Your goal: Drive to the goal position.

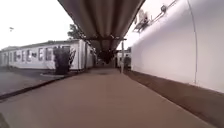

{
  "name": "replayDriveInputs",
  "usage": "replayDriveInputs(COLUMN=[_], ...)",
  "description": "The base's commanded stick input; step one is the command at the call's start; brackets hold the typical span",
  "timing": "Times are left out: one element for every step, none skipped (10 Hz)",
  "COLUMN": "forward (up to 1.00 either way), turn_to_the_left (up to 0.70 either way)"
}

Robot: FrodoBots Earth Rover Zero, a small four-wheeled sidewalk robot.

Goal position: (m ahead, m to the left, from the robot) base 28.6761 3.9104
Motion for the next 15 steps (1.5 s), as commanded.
replayDriveInputs(forward=[0.85, 0.85, 0.85, 0.85, 0.85, 0.85, 0.85, 0.85, 0.85, 0.85, 0.85, 0.85, 0.85, 0.85, 0.85], turn_to_the_left=[0.00, 0.00, 0.00, 0.00, 0.00, 0.00, 0.00, 0.00, 0.00, 0.00, 0.00, 0.00, 0.00, 0.00, 0.00])
